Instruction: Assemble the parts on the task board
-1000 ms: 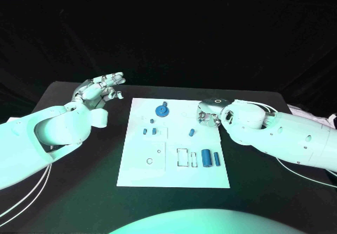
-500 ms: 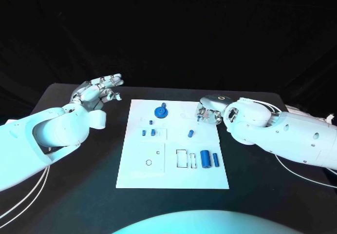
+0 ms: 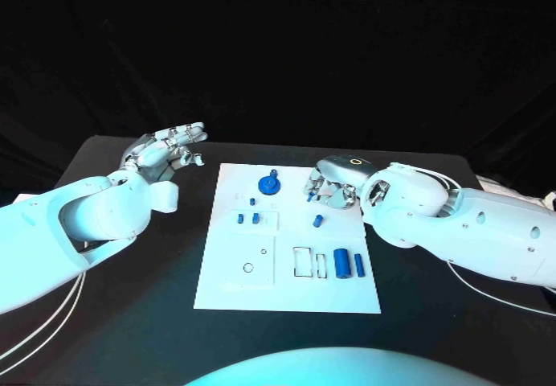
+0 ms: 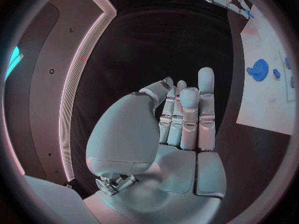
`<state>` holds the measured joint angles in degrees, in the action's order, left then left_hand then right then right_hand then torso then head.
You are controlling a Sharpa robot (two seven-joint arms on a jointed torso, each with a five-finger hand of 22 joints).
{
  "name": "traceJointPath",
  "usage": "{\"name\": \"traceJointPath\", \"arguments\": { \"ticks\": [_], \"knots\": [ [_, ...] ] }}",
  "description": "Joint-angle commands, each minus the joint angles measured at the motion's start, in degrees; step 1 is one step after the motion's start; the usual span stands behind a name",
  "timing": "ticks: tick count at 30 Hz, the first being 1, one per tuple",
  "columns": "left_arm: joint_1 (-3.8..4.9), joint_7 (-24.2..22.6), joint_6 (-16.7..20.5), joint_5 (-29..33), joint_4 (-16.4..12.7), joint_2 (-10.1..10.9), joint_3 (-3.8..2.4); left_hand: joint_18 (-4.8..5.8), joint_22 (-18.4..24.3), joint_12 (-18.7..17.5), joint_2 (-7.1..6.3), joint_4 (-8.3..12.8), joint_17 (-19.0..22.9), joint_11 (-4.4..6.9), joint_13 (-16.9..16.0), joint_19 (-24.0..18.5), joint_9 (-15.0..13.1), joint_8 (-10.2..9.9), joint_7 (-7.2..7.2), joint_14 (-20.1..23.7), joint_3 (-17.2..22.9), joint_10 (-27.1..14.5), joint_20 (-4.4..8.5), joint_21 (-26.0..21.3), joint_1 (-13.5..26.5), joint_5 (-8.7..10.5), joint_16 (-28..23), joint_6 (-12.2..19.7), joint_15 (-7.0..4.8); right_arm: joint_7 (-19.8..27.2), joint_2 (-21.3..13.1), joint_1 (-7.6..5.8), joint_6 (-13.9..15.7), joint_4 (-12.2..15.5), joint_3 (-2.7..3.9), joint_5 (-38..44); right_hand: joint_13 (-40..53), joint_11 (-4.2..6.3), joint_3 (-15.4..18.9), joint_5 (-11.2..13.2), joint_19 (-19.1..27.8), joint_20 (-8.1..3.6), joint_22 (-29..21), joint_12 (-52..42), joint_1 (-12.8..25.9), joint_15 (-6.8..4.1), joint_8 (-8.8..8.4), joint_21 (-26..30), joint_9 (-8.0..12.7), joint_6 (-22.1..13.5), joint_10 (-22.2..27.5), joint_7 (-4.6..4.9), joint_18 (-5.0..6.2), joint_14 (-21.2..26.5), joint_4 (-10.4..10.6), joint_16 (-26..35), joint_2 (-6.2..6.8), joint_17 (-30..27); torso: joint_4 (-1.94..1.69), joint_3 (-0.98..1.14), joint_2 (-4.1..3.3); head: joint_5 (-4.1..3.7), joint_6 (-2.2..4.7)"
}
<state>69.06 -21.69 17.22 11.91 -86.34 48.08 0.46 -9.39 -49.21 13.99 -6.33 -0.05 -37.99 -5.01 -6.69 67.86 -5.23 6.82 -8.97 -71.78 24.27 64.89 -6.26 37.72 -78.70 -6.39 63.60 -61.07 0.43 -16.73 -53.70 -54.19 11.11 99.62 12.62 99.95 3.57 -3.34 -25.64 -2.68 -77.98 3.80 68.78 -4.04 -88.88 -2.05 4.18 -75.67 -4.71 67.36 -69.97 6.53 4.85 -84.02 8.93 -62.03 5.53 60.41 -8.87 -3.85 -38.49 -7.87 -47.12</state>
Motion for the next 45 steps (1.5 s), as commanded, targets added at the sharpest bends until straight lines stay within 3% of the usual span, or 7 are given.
{"name": "traceJointPath", "arguments": {
  "ticks": [1, 11, 15, 19, 23, 35, 45],
  "knots": [
    [-0.02, -0.1, -0.8, -0.3, -0.1, -0.2, -0.03, -1.00, 0.1, 0.2, 0.32, 0.1, 0.0, -0.05, 0.0, -0.6, 0.1, 0.3, -0.16, 0.4, -0.2, -0.4, 0.00, -0.1, -0.1, -0.32, -0.2, 0.3, 0.00, 0.5, 1.2, 0.51, 0.5, 1.7, -0.03, 0.8, 0.0, 0.01, -0.4, -0.2, -0.1, 0.30, 0.1, 0.3, 0.6, 0.36, -0.06, -0.3, -0.1, 0.1, -0.3, 0.30, -0.04, -1.6, -0.1, -0.3, 0.15, 0.1, 0.03, -0.07, 0.00, 0.82, -0.19],
    [-0.03, 0.1, -1.0, -0.4, -0.7, -0.4, 0.08, -1.00, 0.1, 0.2, 0.32, 0.1, 0.0, -0.05, 0.0, -0.6, 0.1, 0.3, -0.16, 0.4, -0.2, -0.4, 0.00, -0.1, -0.1, -0.32, -0.2, 0.3, 0.00, 1.1, 6.2, 3.65, -1.6, 3.0, -0.37, 3.4, 0.0, -0.12, -0.8, -0.2, 0.0, 0.48, 0.0, 0.4, 0.8, 0.52, -0.18, -0.2, -0.1, -0.1, -0.1, 0.47, 0.01, -1.6, -0.5, -0.4, 0.30, 0.1, 0.00, -0.13, 0.02, 2.74, -0.77],
    [-0.03, 0.2, -1.1, -0.6, -1.0, -0.4, 0.12, -1.01, 0.1, 0.3, 0.33, 0.1, 0.1, -0.06, -0.1, -0.6, 0.1, 0.3, -0.18, 0.4, -0.2, -0.5, -0.01, -0.2, -0.1, -0.31, -0.2, 0.3, 0.01, 1.3, 7.8, 5.21, -2.2, 2.6, -0.62, 3.9, 0.0, -0.18, -0.9, -0.2, 0.1, 0.56, 0.0, 0.4, 1.0, 0.60, -0.22, -0.2, -0.1, -0.1, -0.1, 0.54, 0.02, -1.5, -0.6, -0.4, 0.35, 0.1, -0.01, -0.21, 0.02, 3.12, -1.08],
    [-0.04, 0.3, -1.2, -1.0, -1.2, -0.5, 0.17, -1.01, 0.1, 0.3, 0.33, 0.1, 0.1, -0.06, -0.1, -0.6, 0.1, 0.3, -0.18, 0.4, -0.2, -0.5, -0.01, -0.2, -0.1, -0.31, -0.2, 0.3, 0.01, 1.5, 9.1, 6.65, -2.3, 2.1, -0.72, 4.3, 0.0, -0.22, -1.0, -0.2, 0.1, 0.61, -0.1, 0.4, 1.1, 0.65, -0.24, -0.1, -0.1, -0.1, 0.0, 0.58, 0.04, -1.5, -0.7, -0.4, 0.35, 0.1, 0.21, -0.09, -0.08, 3.54, -1.11],
    [-0.04, 0.3, -1.3, -1.4, -1.3, -0.7, 0.21, -1.01, 0.1, 0.3, 0.33, 0.1, 0.1, -0.06, -0.1, -0.6, 0.1, 0.3, -0.18, 0.4, -0.2, -0.5, -0.01, -0.2, -0.1, -0.31, -0.2, 0.3, 0.01, 1.6, 10.0, 7.62, -2.6, 1.4, -0.77, 4.5, 0.0, -0.27, -1.1, -0.2, 0.1, 0.67, -0.1, 0.4, 1.1, 0.71, -0.26, -0.1, -0.1, -0.2, 0.0, 0.64, 0.05, -1.5, -0.8, -0.4, 0.34, 0.1, 0.21, -0.05, -0.10, 3.70, -1.40],
    [-0.04, 0.4, -1.5, -1.9, -1.3, -0.7, 0.24, -1.01, 0.1, 0.3, 0.33, 0.1, 0.1, -0.06, -0.1, -0.6, 0.1, 0.3, -0.18, 0.4, -0.2, -0.5, -0.01, -0.2, -0.1, -0.31, -0.2, 0.3, 0.01, 1.3, 10.7, 8.27, -2.9, 0.8, -0.86, 5.0, 0.0, -0.39, -1.3, -0.2, 0.2, 0.81, -0.1, 0.4, 1.6, 0.85, -0.29, -0.1, -0.1, -0.2, 0.1, 0.76, 0.07, -1.5, -1.0, -0.5, 0.43, 0.1, 0.13, 0.05, -0.04, 3.78, -1.82],
    [-0.04, 0.6, -1.7, -2.0, -1.3, -0.7, 0.24, -1.02, 0.2, 0.3, 0.32, 0.1, 0.2, -0.09, -0.1, -0.6, 0.1, 0.3, -0.21, 0.5, -0.3, -0.6, -0.02, -0.3, -0.1, -0.30, -0.3, 0.4, 0.03, 0.5, 11.7, 8.36, -3.5, -0.1, -1.13, 6.1, 0.0, -0.43, -1.3, -0.2, 0.2, 0.88, -0.1, 0.4, 1.8, 0.91, -0.29, -0.1, -0.1, -0.2, 0.1, 0.80, 0.07, -1.5, -1.1, -0.6, 0.47, 0.2, 0.17, 0.01, -0.05, 3.76, -1.98]
  ]
}}
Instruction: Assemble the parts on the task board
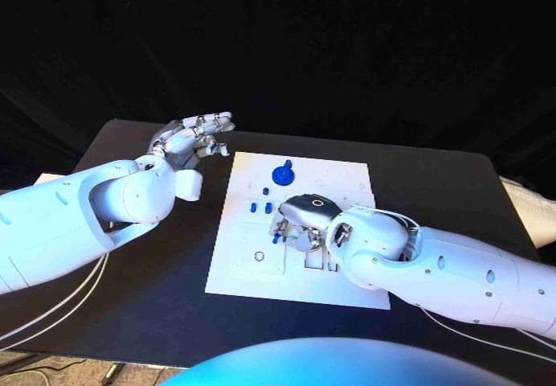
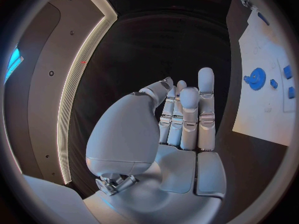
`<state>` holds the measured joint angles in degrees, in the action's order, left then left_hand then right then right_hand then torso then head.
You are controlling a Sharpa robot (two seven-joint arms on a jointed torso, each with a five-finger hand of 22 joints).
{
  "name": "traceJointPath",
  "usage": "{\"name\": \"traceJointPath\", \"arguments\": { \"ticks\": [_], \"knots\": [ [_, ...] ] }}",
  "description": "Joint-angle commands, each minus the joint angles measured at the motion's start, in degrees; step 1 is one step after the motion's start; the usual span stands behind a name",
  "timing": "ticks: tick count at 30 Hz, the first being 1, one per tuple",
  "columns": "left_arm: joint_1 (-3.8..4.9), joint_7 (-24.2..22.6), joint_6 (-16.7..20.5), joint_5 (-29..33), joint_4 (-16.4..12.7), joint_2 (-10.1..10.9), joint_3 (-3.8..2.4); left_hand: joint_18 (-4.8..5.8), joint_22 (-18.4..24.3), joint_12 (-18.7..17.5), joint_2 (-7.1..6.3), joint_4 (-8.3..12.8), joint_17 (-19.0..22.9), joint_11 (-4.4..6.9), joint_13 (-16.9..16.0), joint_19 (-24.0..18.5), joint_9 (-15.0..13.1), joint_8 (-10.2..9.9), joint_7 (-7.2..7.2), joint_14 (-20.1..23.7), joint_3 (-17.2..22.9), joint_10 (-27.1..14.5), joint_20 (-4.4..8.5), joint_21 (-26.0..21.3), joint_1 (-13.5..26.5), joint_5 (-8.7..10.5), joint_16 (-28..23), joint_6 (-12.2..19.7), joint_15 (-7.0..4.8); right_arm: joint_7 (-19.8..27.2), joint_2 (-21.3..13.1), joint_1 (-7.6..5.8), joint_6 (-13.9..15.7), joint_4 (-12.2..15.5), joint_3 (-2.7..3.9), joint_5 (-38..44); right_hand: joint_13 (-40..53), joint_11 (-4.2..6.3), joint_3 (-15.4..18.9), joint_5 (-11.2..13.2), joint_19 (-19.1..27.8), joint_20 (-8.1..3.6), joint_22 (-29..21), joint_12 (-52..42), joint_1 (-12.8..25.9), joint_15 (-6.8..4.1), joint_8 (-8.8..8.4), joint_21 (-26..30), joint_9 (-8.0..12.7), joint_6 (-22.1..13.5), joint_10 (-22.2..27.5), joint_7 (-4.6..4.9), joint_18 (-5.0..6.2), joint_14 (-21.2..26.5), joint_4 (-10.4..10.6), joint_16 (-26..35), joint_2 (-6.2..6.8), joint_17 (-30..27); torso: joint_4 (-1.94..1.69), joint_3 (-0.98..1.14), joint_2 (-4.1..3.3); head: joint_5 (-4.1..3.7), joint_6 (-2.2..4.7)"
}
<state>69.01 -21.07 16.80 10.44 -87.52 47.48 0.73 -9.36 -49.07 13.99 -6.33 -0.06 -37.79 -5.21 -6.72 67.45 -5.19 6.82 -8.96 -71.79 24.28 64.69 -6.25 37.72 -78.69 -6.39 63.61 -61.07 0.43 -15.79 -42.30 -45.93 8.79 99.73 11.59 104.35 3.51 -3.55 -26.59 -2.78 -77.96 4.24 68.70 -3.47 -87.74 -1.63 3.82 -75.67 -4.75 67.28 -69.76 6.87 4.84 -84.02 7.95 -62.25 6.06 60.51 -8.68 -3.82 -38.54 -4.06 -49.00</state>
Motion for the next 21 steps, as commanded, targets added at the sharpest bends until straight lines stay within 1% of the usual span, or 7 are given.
{"name": "traceJointPath", "arguments": {
  "ticks": [1, 7, 11, 13, 18, 19, 21],
  "knots": [
    [0.01, 0.0, -1.3, -0.5, -0.2, -0.1, -0.03, -1.04, 0.0, 0.3, 0.32, 0.1, 0.0, 0.11, 0.0, -0.2, 0.1, 0.3, -0.21, 0.5, -0.3, -0.4, -0.02, -0.3, -0.1, -0.30, -0.3, 0.4, 0.02, -0.5, 0.4, 0.12, -1.2, -0.3, -0.14, 1.8, 0.1, -0.23, -0.4, -0.1, 0.2, 0.46, -0.1, -0.2, 0.7, 0.51, 0.07, -0.1, -0.1, -0.1, -0.1, 0.47, 0.09, -1.5, -0.1, -0.3, -0.04, 0.1, -0.07, -0.03, 0.00, -0.05, -0.14],
    [0.01, 0.1, -1.4, -0.6, -0.3, 0.0, -0.03, -1.04, 0.0, 0.3, 0.32, 0.1, 0.0, 0.11, 0.0, -0.2, 0.1, 0.3, -0.21, 0.5, -0.3, -0.4, -0.02, -0.3, -0.1, -0.30, -0.3, 0.4, 0.02, -1.2, 0.9, 0.18, -1.7, -0.8, -0.38, 3.0, 0.1, -0.23, -0.4, -0.1, 0.2, 0.46, -0.1, -0.2, 0.7, 0.51, 0.07, -0.1, -0.1, -0.1, -0.1, 0.47, 0.09, -1.5, -0.1, -0.3, -0.04, 0.1, -0.05, -0.04, 0.01, -0.02, -0.20],
    [0.01, 0.1, -1.5, -0.7, -0.3, 0.0, -0.03, -1.04, 0.0, 0.3, 0.32, 0.1, 0.0, 0.11, 0.0, -0.2, 0.1, 0.3, -0.21, 0.5, -0.3, -0.4, -0.02, -0.3, -0.1, -0.30, -0.3, 0.4, 0.02, -1.7, 1.1, 0.20, -2.8, -0.8, -0.52, 3.8, 0.1, -0.24, -0.4, -0.1, 0.2, 0.49, -0.1, -0.2, 0.8, 0.52, 0.06, -0.1, -0.1, -0.2, -0.1, 0.48, 0.09, -1.5, -0.2, -0.3, 0.01, 0.1, -0.07, -0.05, 0.02, -0.09, -0.32],
    [0.01, 0.2, -1.5, -0.7, -0.4, 0.0, -0.03, -1.04, 0.0, 0.3, 0.32, 0.1, 0.0, 0.11, 0.0, -0.2, 0.1, 0.3, -0.21, 0.5, -0.3, -0.4, -0.02, -0.3, -0.1, -0.30, -0.3, 0.4, 0.02, -2.0, 1.1, 0.20, -3.6, -0.8, -0.61, 4.0, 0.1, -0.27, -0.4, -0.1, 0.2, 0.56, -0.1, -0.2, 1.2, 0.53, 0.05, -0.1, -0.1, -0.2, 0.0, 0.48, 0.11, -1.5, -0.4, -0.3, 0.25, 0.0, 0.00, -0.04, 0.04, -0.05, -0.34],
    [0.01, 0.2, -1.5, -0.7, -0.4, 0.0, -0.03, -1.04, 0.0, 0.3, 0.32, 0.1, 0.0, 0.11, 0.0, -0.2, 0.1, 0.3, -0.21, 0.5, -0.3, -0.4, -0.02, -0.3, -0.1, -0.30, -0.3, 0.4, 0.02, -2.2, 1.1, 0.21, -4.1, -0.9, -0.76, 4.0, 0.1, -0.49, 0.3, -0.4, 0.5, 0.80, -0.5, -0.1, 3.3, 0.75, -0.22, 0.2, 0.1, -1.0, 0.8, 0.62, 0.21, -1.4, -0.2, -0.1, 1.30, -0.3, 0.04, -0.03, 0.05, -0.12, -0.35],
    [0.01, 0.2, -1.5, -0.7, -0.4, 0.0, -0.03, -1.04, 0.0, 0.3, 0.32, 0.1, 0.0, 0.11, 0.0, -0.2, 0.1, 0.3, -0.21, 0.5, -0.3, -0.4, -0.02, -0.3, -0.1, -0.30, -0.3, 0.4, 0.02, -2.3, 1.1, 0.21, -3.8, -0.9, -0.79, 3.9, 0.0, -0.66, 0.6, -0.4, 0.6, 0.90, -0.7, 0.0, 3.9, 0.90, -0.32, 0.4, 0.2, -1.5, 1.4, 0.77, 0.25, -1.3, -0.1, 0.1, 1.72, -0.6, 0.03, -0.03, 0.06, -0.15, -0.37],
    [0.01, 0.3, -1.5, -0.7, -0.4, 0.0, -0.03, -1.04, 0.0, 0.3, 0.32, 0.1, 0.0, 0.11, 0.0, -0.2, 0.1, 0.3, -0.21, 0.5, -0.3, -0.4, -0.02, -0.3, -0.1, -0.30, -0.3, 0.4, 0.02, -2.3, 1.0, 0.21, -2.9, -1.0, -0.83, 3.8, 0.0, -1.45, 1.9, -0.5, 1.6, 1.45, -2.1, 0.0, 5.8, 1.69, -0.36, 1.4, 0.7, -3.5, 4.4, 1.35, 0.53, -0.9, 0.4, 1.1, 3.12, -1.7, 0.05, -0.03, 0.08, -0.16, -0.31]
  ]
}}
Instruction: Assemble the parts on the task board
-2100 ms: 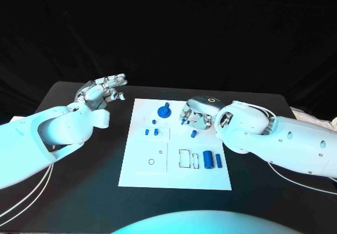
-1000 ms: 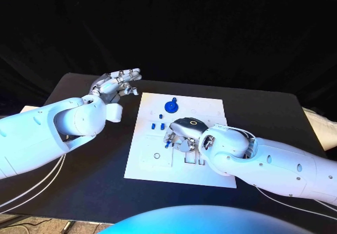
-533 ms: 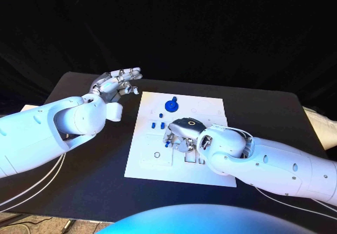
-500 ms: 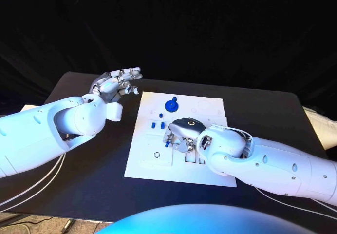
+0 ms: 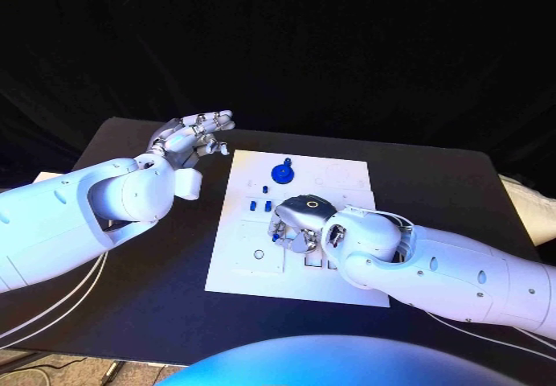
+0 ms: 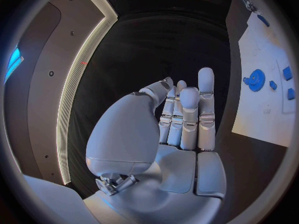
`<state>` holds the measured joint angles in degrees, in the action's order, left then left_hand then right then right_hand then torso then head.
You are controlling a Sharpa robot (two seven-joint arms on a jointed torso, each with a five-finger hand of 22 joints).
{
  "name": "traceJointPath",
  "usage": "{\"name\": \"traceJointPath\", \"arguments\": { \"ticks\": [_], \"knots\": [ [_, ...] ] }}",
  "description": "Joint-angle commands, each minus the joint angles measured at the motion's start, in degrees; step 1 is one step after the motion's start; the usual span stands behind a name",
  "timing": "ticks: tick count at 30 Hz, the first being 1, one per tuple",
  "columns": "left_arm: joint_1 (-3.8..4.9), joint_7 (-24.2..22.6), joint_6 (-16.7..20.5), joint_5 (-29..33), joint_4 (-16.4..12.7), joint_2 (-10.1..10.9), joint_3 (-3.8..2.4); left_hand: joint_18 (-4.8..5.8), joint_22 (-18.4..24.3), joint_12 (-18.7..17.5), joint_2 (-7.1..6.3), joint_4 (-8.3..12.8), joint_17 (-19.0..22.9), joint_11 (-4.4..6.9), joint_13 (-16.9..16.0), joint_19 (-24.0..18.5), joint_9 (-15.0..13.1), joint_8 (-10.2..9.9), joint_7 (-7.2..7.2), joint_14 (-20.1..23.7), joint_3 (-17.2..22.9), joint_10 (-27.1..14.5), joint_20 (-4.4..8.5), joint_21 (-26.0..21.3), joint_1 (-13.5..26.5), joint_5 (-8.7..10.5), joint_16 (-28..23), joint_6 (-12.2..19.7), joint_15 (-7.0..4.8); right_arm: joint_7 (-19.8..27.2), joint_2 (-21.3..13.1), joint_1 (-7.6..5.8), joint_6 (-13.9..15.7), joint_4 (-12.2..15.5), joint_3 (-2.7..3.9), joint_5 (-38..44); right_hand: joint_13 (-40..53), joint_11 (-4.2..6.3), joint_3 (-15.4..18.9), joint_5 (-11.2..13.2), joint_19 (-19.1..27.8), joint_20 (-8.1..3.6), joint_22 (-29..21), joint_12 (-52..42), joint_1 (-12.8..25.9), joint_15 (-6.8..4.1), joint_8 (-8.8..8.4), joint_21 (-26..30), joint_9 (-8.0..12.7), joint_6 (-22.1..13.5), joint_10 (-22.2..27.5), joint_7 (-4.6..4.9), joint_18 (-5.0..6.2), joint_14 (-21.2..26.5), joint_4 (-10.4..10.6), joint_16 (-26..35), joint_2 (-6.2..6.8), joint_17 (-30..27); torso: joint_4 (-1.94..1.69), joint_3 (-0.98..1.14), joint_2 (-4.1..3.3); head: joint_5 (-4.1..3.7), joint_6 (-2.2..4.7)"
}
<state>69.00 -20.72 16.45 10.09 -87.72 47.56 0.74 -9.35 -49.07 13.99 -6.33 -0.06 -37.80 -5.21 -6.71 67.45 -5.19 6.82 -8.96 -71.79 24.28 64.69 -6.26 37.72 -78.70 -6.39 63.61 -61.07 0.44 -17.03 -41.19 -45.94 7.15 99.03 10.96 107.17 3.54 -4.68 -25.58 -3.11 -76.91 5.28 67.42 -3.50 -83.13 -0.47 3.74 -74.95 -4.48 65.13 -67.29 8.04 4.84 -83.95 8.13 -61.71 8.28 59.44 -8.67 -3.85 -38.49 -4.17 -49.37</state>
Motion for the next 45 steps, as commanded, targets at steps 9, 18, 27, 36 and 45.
{"name": "traceJointPath", "arguments": {
  "ticks": [9, 18, 27, 36, 45],
  "knots": [
    [0.02, 0.0, -1.2, -0.3, 0.0, 0.0, -0.04, -1.07, 0.2, 0.4, 0.33, 0.1, 0.2, 0.08, -0.1, -0.3, 0.1, 0.3, -0.23, 0.6, -0.4, -0.5, -0.04, -0.4, -0.1, -0.29, -0.3, 0.4, 0.05, -0.4, -1.1, 0.30, 7.5, 0.7, -0.24, 0.2, 0.3, -1.27, 8.4, -0.1, 3.6, 1.36, -6.7, -1.3, 2.2, 1.25, -0.16, 5.4, 0.7, -7.3, 9.2, 0.49, 1.79, 0.1, 0.4, 4.0, 1.63, -4.3, 0.03, 0.10, -0.01, -0.47, 0.46],
    [0.01, 0.1, -1.4, -0.5, 0.2, 0.0, -0.03, -1.07, 0.2, 0.4, 0.33, 0.1, 0.2, 0.08, -0.1, -0.3, 0.1, 0.3, -0.23, 0.6, -0.4, -0.5, -0.04, -0.4, -0.1, -0.29, -0.3, 0.4, 0.05, -0.8, -7.9, -0.21, 9.8, 5.3, 1.95, -3.9, 0.4, -0.73, 9.4, -0.7, 2.7, 1.05, -6.1, -4.2, 1.0, 0.83, 0.18, 5.1, 0.4, -5.5, 6.1, 0.55, 1.63, -0.1, 0.5, 4.3, 0.17, -4.8, 0.23, 0.09, -0.01, -1.17, 1.00],
    [0.00, 0.2, -1.6, -0.7, 0.1, 0.0, -0.02, -1.06, 0.2, 0.5, 0.35, 0.1, 0.2, 0.08, -0.1, -0.3, 0.1, 0.4, -0.23, 0.6, -0.4, -0.5, -0.05, -0.4, -0.1, -0.27, -0.3, 0.4, 0.06, -3.0, -14.9, -3.66, 4.9, 5.4, 2.88, -4.7, 0.1, -0.18, 10.8, -0.7, 2.4, 0.64, -5.9, -4.2, 0.9, 0.38, -0.08, 4.9, 0.5, -5.1, 6.2, -0.70, 1.57, -0.1, 0.6, 4.5, 1.46, -5.1, 0.30, 0.00, 0.00, -1.94, 1.64],
    [0.00, 0.3, -1.9, -0.9, 0.1, -0.1, 0.00, -1.07, 0.2, 0.5, 0.35, 0.1, 0.3, 0.08, -0.1, -0.3, 0.1, 0.4, -0.23, 0.6, -0.4, -0.5, -0.05, -0.5, -0.1, -0.24, -0.3, 0.4, 0.06, -3.2, -15.3, -4.05, 1.8, 3.9, 2.97, -2.7, 0.1, -0.38, 13.6, -0.8, 2.7, 0.44, -6.5, -3.2, 0.2, 0.27, -0.16, 5.6, 0.6, -5.5, 8.6, -1.90, 1.63, -0.2, 1.4, 4.9, 2.01, -5.6, -0.03, 0.03, -0.04, -2.21, 1.85],
    [0.00, 0.4, -2.0, -1.0, 0.2, -0.1, 0.05, -1.07, 0.2, 0.5, 0.35, 0.1, 0.3, 0.08, -0.1, -0.3, 0.1, 0.4, -0.23, 0.6, -0.4, -0.5, -0.05, -0.5, -0.1, -0.24, -0.3, 0.4, 0.06, -2.4, -14.7, -3.75, -1.8, 3.0, 2.91, -2.9, 0.2, -0.14, 14.0, -1.0, 2.4, 0.36, -6.2, -3.9, -0.4, 0.03, -0.02, 5.4, 0.6, -5.0, 7.5, -1.91, 1.57, -0.3, 1.7, 4.8, 1.30, -5.6, -0.02, -0.03, -0.11, -1.85, 1.61]
  ]
}}
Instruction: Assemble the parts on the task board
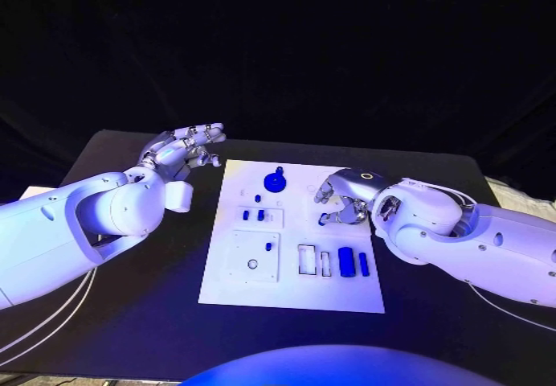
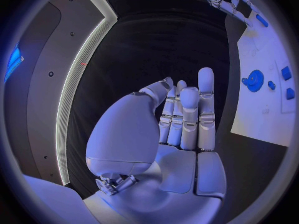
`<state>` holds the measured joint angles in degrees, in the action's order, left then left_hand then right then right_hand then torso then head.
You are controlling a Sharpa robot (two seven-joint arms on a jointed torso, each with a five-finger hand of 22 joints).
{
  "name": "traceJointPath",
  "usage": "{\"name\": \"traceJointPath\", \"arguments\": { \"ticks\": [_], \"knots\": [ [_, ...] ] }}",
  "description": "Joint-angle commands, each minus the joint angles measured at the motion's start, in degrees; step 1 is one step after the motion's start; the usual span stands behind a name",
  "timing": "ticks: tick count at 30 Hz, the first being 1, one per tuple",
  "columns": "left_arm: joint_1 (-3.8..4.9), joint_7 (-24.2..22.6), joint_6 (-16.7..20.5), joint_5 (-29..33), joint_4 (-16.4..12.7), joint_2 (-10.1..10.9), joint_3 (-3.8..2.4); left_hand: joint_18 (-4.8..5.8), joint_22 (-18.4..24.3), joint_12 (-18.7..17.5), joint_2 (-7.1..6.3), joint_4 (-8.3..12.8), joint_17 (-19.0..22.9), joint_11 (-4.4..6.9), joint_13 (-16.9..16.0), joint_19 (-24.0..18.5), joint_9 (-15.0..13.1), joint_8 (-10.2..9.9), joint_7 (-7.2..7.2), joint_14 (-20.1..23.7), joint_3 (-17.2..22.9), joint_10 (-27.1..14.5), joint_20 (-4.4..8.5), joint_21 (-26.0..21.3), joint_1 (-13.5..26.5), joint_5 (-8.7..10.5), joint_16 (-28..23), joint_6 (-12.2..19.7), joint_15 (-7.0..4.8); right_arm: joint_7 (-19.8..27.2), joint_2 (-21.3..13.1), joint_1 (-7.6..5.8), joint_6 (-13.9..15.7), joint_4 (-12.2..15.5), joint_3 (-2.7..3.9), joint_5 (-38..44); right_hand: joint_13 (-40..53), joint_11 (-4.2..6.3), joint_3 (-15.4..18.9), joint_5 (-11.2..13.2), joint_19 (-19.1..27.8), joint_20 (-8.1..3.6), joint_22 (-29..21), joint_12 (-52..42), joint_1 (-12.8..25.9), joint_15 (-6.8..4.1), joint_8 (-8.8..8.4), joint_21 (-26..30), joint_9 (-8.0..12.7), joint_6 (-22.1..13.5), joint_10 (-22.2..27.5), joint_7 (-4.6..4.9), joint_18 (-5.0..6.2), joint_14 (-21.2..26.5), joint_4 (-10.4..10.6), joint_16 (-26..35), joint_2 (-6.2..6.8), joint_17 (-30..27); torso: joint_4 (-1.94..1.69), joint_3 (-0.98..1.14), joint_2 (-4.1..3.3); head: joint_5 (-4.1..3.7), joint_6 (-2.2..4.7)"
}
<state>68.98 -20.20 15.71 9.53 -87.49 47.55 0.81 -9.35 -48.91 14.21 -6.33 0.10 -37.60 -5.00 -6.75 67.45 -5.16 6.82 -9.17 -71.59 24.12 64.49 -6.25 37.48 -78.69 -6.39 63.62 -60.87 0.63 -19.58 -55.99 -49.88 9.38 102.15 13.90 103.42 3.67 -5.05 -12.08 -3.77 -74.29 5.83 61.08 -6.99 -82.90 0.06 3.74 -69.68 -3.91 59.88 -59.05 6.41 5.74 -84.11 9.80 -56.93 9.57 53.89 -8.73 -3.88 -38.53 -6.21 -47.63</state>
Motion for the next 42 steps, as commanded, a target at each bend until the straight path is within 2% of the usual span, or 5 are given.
{"name": "traceJointPath", "arguments": {
  "ticks": [1, 10, 20, 33, 42],
  "knots": [
    [0.01, -0.1, -1.2, -0.4, 0.0, 0.0, -0.02, -1.08, 0.1, 0.3, 0.35, 0.0, 0.0, -0.13, -0.1, -0.3, 0.1, 0.4, -0.03, 0.4, -0.3, -0.3, -0.05, -0.2, -0.1, -0.24, -0.3, 0.2, -0.13, 0.2, 0.1, 0.27, -4.4, -0.2, -0.03, 0.7, 0.1, 0.32, 0.5, -0.3, -0.2, -0.24, 0.1, -0.6, -0.7, -0.57, 0.01, 0.1, 0.0, 0.4, -0.9, -0.18, 0.68, -0.1, 0.1, 0.1, -0.07, -0.1, 0.07, 0.01, -0.06, 0.18, -0.15],
    [0.00, 0.0, -1.3, -0.5, 0.2, -0.1, -0.01, -1.08, 0.1, 0.3, 0.35, 0.0, 0.0, -0.13, -0.1, -0.3, 0.1, 0.4, -0.03, 0.4, -0.3, -0.3, -0.05, -0.2, -0.1, -0.24, -0.3, 0.2, -0.13, 0.3, 0.5, 0.80, -5.8, -1.0, -0.06, 0.4, 0.0, 0.71, 0.0, -0.8, -0.6, -0.46, 0.5, -1.2, -1.7, -0.70, 0.27, -0.1, -0.2, 2.1, -3.0, 0.26, 0.56, -0.2, 0.3, 0.0, -1.59, -0.1, 0.11, 0.04, -0.02, 0.11, -0.29],
    [-0.04, 0.0, -1.4, -0.6, 0.3, -0.2, 0.02, -1.08, 0.1, 0.4, 0.37, 0.0, 0.1, -0.13, -0.1, -0.4, 0.1, 0.4, -0.03, 0.4, -0.4, -0.4, -0.07, -0.2, -0.1, -0.16, -0.3, 0.2, -0.12, 0.8, 1.3, 1.20, -5.0, -1.8, -0.07, 0.2, -0.1, 1.16, -4.9, 0.8, -1.8, -0.67, 2.2, -1.0, -4.0, -0.93, 0.69, -1.5, -0.4, 5.2, -6.9, 0.36, 0.21, -0.6, 0.3, -1.3, -4.61, 1.1, 0.13, 0.04, -0.05, 0.04, -0.52],
    [-0.05, 0.1, -1.5, -0.8, 0.4, -0.2, 0.04, -1.08, 0.1, 0.4, 0.37, 0.0, 0.1, -0.13, -0.1, -0.4, 0.1, 0.4, -0.03, 0.4, -0.4, -0.4, -0.07, -0.2, -0.1, -0.16, -0.3, 0.2, -0.12, 0.2, 1.6, 1.35, -1.8, -1.9, -0.07, 0.0, -0.1, 1.29, -6.1, 0.9, -2.3, -0.84, 3.3, -0.1, -2.7, -1.06, 0.62, -2.3, -0.5, 6.2, -8.4, 0.38, -0.01, -0.9, 1.2, -2.4, -3.97, 2.1, 0.14, 0.01, 0.04, -0.20, -0.80],
    [-0.06, 0.3, -1.6, -0.8, 0.5, -0.2, 0.04, -1.08, 0.1, 0.4, 0.37, 0.0, 0.1, -0.13, -0.1, -0.4, 0.1, 0.4, -0.03, 0.4, -0.4, -0.4, -0.07, -0.2, -0.1, -0.16, -0.3, 0.2, -0.12, 0.0, 0.6, 1.22, 2.3, 0.1, 0.00, -3.7, 0.0, 1.68, -8.5, 0.8, -3.4, -1.09, 5.3, 0.4, -3.4, -1.35, 0.94, -3.9, -0.7, 7.6, -10.3, 0.19, -0.41, -1.4, 0.7, -4.5, -5.05, 4.1, 0.13, 0.05, 0.08, -0.21, -0.77]
  ]
}}
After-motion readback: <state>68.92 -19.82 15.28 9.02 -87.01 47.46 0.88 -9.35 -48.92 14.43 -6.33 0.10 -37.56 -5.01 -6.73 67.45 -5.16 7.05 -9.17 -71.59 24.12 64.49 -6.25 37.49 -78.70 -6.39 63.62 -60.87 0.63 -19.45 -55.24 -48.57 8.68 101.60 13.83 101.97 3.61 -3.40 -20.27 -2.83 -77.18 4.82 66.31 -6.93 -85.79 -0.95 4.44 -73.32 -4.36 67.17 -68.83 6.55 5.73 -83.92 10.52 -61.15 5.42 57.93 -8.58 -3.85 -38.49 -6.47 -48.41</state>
